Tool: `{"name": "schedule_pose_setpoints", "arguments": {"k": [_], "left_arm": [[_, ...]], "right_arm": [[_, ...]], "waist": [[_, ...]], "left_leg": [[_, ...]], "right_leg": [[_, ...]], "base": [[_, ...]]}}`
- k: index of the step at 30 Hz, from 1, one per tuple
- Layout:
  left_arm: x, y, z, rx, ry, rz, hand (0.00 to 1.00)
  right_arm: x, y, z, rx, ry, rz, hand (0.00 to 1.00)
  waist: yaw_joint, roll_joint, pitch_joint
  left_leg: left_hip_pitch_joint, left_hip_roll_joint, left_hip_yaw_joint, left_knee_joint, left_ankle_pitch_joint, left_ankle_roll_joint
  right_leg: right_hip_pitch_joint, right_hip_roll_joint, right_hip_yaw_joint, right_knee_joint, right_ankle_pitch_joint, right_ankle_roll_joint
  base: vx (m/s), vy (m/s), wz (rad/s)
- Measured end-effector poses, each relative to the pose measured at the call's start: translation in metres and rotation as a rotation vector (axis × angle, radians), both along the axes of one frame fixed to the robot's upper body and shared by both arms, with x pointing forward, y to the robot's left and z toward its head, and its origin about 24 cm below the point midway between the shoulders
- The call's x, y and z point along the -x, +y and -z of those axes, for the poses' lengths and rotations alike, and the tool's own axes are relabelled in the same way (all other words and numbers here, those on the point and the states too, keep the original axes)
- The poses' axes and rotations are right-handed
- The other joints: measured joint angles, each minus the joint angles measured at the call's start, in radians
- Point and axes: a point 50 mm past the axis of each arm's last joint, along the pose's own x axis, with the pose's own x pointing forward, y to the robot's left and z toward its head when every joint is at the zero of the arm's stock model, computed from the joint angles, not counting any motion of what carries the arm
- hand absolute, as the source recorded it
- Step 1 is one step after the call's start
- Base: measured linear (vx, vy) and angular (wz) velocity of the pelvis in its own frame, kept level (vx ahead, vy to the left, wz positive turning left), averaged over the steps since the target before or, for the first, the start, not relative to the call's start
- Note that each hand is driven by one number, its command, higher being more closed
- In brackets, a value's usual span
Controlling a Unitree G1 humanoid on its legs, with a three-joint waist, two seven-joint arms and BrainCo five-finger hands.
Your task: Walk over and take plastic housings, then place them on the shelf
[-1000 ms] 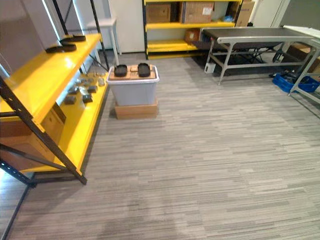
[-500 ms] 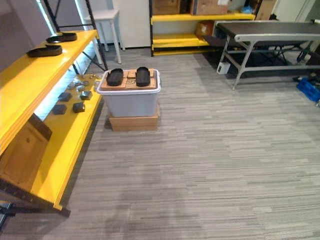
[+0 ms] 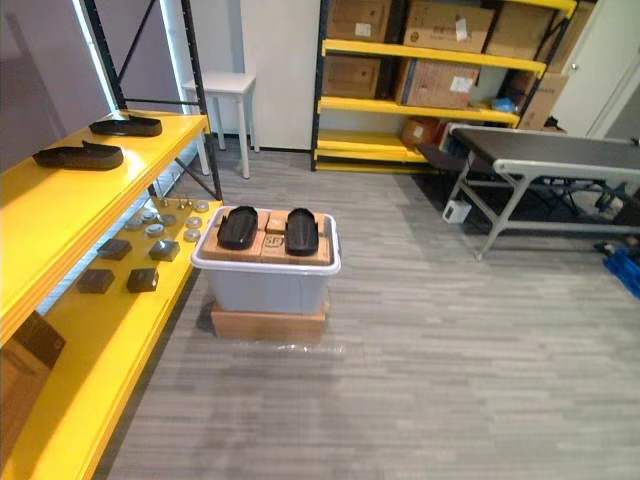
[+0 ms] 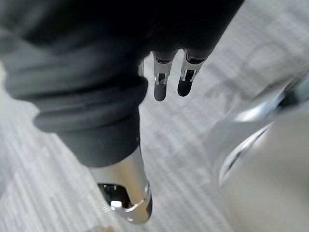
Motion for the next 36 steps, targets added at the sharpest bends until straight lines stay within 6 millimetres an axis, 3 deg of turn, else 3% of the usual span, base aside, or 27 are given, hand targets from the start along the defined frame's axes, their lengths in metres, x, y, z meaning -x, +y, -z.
{"name": "schedule_pose_setpoints", "arguments": {"k": [1, 2, 3, 4, 5, 6, 7, 8, 9, 10, 11, 12, 13, 14, 15, 16, 18, 19, 22, 24, 25, 27, 28, 30, 32, 35, 36], "left_arm": [[-0.007, -0.003, -0.001, 0.006, -0.019, -0.001, 0.00], [-0.008, -0.005, -0.001, 0.012, -0.021, -0.010, 0.00], [-0.006, -0.009, 0.001, 0.026, -0.019, -0.018, 0.00], [-0.005, -0.014, 0.002, 0.046, -0.021, -0.035, 0.00], [-0.001, -0.025, 0.006, 0.087, -0.023, -0.083, 0.00], [0.002, -0.028, 0.008, 0.099, -0.020, -0.103, 0.00], [0.009, -0.030, 0.010, 0.115, -0.011, -0.142, 0.00], [0.014, -0.031, 0.011, 0.117, -0.001, -0.148, 0.00], [0.023, -0.028, 0.013, 0.111, 0.020, -0.158, 0.00], [0.035, -0.025, 0.014, 0.112, 0.043, -0.186, 0.00], [0.039, -0.025, 0.015, 0.118, 0.050, -0.200, 0.00], [0.046, -0.027, 0.017, 0.136, 0.053, -0.236, 0.00], [0.049, -0.027, 0.017, 0.137, 0.059, -0.240, 0.00], [0.053, -0.027, 0.018, 0.137, 0.069, -0.244, 0.00], [0.061, -0.027, 0.019, 0.132, 0.088, -0.246, 0.00], [0.069, -0.023, 0.019, 0.118, 0.108, -0.247, 0.00], [0.068, -0.019, 0.018, 0.105, 0.114, -0.221, 0.00], [0.062, -0.021, 0.017, 0.103, 0.106, -0.185, 0.00], [0.051, -0.007, 0.012, 0.055, 0.094, -0.121, 0.00], [0.033, 0.001, 0.006, 0.015, 0.047, -0.078, 0.00], [0.020, 0.006, 0.000, -0.014, -0.003, -0.067, 0.00], [0.005, 0.014, -0.008, -0.044, -0.065, -0.062, 0.00], [0.001, 0.010, -0.009, -0.042, -0.076, -0.067, 0.00], [0.005, 0.000, -0.005, -0.023, -0.077, -0.076, 0.00], [-0.001, -0.009, -0.006, 0.005, -0.105, -0.093, 0.00], [-0.019, -0.028, -0.008, 0.038, -0.161, -0.049, 0.00], [-0.024, -0.036, -0.009, 0.059, -0.174, -0.046, 0.00]], "right_arm": [[0.002, -0.001, 0.000, 0.002, 0.006, 0.004, 0.00], [0.006, -0.002, 0.001, 0.005, 0.016, 0.006, 0.00], [0.009, -0.005, 0.001, 0.010, 0.022, 0.009, 0.00], [0.013, -0.005, 0.002, 0.006, 0.025, 0.033, 0.00], [0.018, -0.008, 0.001, 0.005, 0.024, 0.071, 0.00], [0.019, -0.009, 0.001, 0.005, 0.024, 0.078, 0.00], [0.022, -0.010, 0.002, 0.007, 0.027, 0.083, 0.00], [0.022, -0.010, 0.002, 0.007, 0.031, 0.078, 0.00], [0.023, -0.007, 0.003, 0.003, 0.040, 0.070, 0.00], [0.023, -0.006, 0.003, 0.002, 0.043, 0.069, 0.00], [0.019, -0.008, 0.002, 0.007, 0.035, 0.068, 0.00], [0.007, -0.013, -0.002, 0.028, 0.004, 0.063, 0.00], [0.001, -0.015, -0.004, 0.033, -0.011, 0.061, 0.00], [-0.007, -0.020, -0.008, 0.048, -0.031, 0.058, 0.00], [-0.010, -0.024, -0.011, 0.067, -0.047, 0.056, 0.00], [-0.012, -0.021, -0.011, 0.069, -0.052, 0.050, 0.00], [-0.019, -0.020, -0.015, 0.094, -0.073, 0.013, 0.00], [-0.032, -0.022, -0.023, 0.142, -0.114, -0.030, 0.00], [-0.068, -0.016, -0.047, 0.252, -0.242, -0.163, 0.00], [-0.085, -0.018, -0.067, 0.339, -0.328, -0.202, 0.00], [-0.094, -0.021, -0.080, 0.397, -0.374, -0.213, 0.00], [-0.101, -0.025, -0.096, 0.485, -0.428, -0.217, 0.00], [-0.103, -0.030, -0.101, 0.539, -0.424, -0.225, 0.00], [-0.112, -0.031, -0.113, 0.604, -0.453, -0.223, 0.00], [-0.136, -0.027, -0.136, 0.652, -0.547, -0.217, 0.00], [-0.180, -0.023, -0.182, 0.718, -0.705, -0.169, 0.00], [-0.201, -0.020, -0.207, 0.755, -0.781, -0.160, 0.00]], "waist": [[-0.011, -0.002, -0.001], [-0.029, 0.001, -0.002], [-0.044, 0.022, -0.004], [-0.048, 0.033, -0.010], [-0.042, 0.069, -0.019], [-0.042, 0.081, -0.017], [-0.039, 0.095, -0.005], [-0.035, 0.092, 0.002], [-0.024, 0.095, 0.007], [-0.007, 0.076, 0.012], [0.005, 0.069, 0.014], [0.034, 0.058, 0.013], [0.036, 0.056, 0.012], [0.035, 0.063, 0.007], [0.036, 0.075, -0.007], [0.037, 0.059, -0.017], [0.024, 0.048, -0.027], [0.021, 0.048, -0.026], [0.008, 0.047, -0.013], [0.012, 0.044, -0.018], [0.011, 0.042, -0.020], [0.009, 0.010, -0.032], [-0.001, 0.014, -0.030], [0.016, 0.040, -0.043], [0.013, 0.058, -0.018], [0.031, 0.059, 0.071], [0.044, 0.066, 0.102]], "left_leg": [[0.037, 0.006, -0.021, -0.013, -0.037, -0.009], [0.079, 0.020, -0.045, -0.006, -0.085, -0.004], [0.095, 0.034, -0.054, 0.010, -0.106, -0.010], [0.088, 0.046, -0.053, 0.071, -0.110, -0.019], [0.013, 0.075, -0.043, 0.303, -0.087, -0.049], [-0.028, 0.089, -0.041, 0.423, -0.046, -0.092], [-0.115, 0.115, -0.045, 0.663, 0.120, -0.182], [-0.159, 0.134, -0.045, 0.783, 0.171, -0.223], [-0.243, 0.176, 0.005, 0.965, 0.125, -0.228], [-0.308, 0.203, 0.081, 1.016, 0.042, -0.187], [-0.336, 0.206, 0.120, 0.995, 0.000, -0.174], [-0.415, 0.181, 0.192, 0.790, -0.068, -0.179], [-0.427, 0.162, 0.199, 0.666, -0.072, -0.183], [-0.425, 0.134, 0.191, 0.420, -0.052, -0.180], [-0.419, 0.114, 0.167, 0.214, 0.070, -0.156], [-0.389, 0.080, 0.159, 0.190, 0.153, -0.126], [-0.373, 0.048, 0.148, 0.189, 0.103, -0.116], [-0.347, 0.039, 0.150, 0.179, 0.075, -0.100], [-0.242, 0.047, 0.160, 0.128, 0.067, -0.077], [-0.205, 0.053, 0.149, 0.094, 0.068, -0.078], [-0.203, 0.054, 0.133, 0.079, 0.067, -0.083], [-0.210, 0.022, 0.089, 0.079, 0.056, -0.100], [-0.199, 0.018, 0.054, 0.071, 0.049, -0.117], [-0.208, 0.045, 0.049, 0.054, 0.048, -0.135], [-0.252, 0.063, 0.030, 0.061, 0.042, -0.144], [-0.341, 0.066, -0.009, 0.106, 0.037, -0.150], [-0.399, 0.059, -0.030, 0.131, 0.037, -0.150]], "right_leg": [[-0.033, 0.018, 0.005, -0.219, 0.072, 0.011], [-0.068, 0.040, 0.095, -0.255, 0.164, 0.008], [-0.069, 0.067, 0.135, -0.213, 0.216, 0.000], [-0.081, 0.097, 0.188, -0.147, 0.241, -0.036], [-0.065, 0.125, 0.173, -0.071, 0.167, -0.072], [-0.036, 0.140, 0.168, -0.064, 0.143, -0.087], [0.045, 0.166, 0.156, -0.077, 0.095, -0.110], [0.095, 0.182, 0.154, -0.095, 0.071, -0.123], [0.203, 0.207, 0.155, -0.152, 0.059, -0.133], [0.304, 0.213, 0.174, -0.214, 0.057, -0.136], [0.342, 0.209, 0.187, -0.242, 0.058, -0.135], [0.413, 0.179, 0.222, -0.311, 0.052, -0.120], [0.432, 0.164, 0.233, -0.328, 0.044, -0.106], [0.445, 0.152, 0.242, -0.350, 0.033, -0.086], [0.461, 0.149, 0.254, -0.362, 0.018, -0.065], [0.487, 0.124, 0.269, -0.363, -0.006, -0.038], [0.488, 0.088, 0.261, -0.307, -0.026, -0.012], [0.423, 0.072, 0.265, -0.143, -0.045, 0.017], [0.273, 0.055, 0.300, 0.193, -0.080, 0.047], [0.224, 0.059, 0.299, 0.112, -0.096, 0.041], [0.196, 0.073, 0.330, 0.000, -0.087, 0.038], [0.183, 0.064, 0.381, -0.202, 0.041, 0.027], [0.192, 0.059, 0.360, -0.196, 0.104, 0.026], [0.200, 0.082, 0.343, -0.238, 0.105, 0.026], [0.191, 0.101, 0.320, -0.282, 0.123, 0.006], [0.140, 0.105, 0.287, -0.287, 0.140, -0.001], [0.107, 0.100, 0.277, -0.296, 0.151, 0.001]], "base": [[0.74, -0.335, 0.54], [0.77, -0.364, 0.60], [0.64, -0.296, 0.50], [0.82, -0.361, 0.29], [0.81, -0.332, 0.14], [0.94, -0.368, 0.11], [0.58, -0.184, 0.12], [0.69, -0.204, 0.09], [0.65, -0.152, -0.13], [0.76, -0.145, -0.26], [0.80, -0.053, -0.58], [0.66, 0.012, -0.53], [0.52, 0.071, -0.59], [0.38, 0.130, -0.39], [0.49, 0.196, -0.48], [0.50, 0.185, -0.25], [0.46, 0.137, 0.09], [0.45, 0.162, 0.11], [0.45, 0.121, 0.02], [0.34, -0.019, 0.28], [0.32, -0.103, 0.53], [0.32, -0.152, 0.73], [0.35, -0.201, 0.63], [0.28, -0.169, 0.24], [0.07, -0.080, 0.15], [-0.03, -0.029, 0.32], [-0.08, 0.016, 0.30]]}}
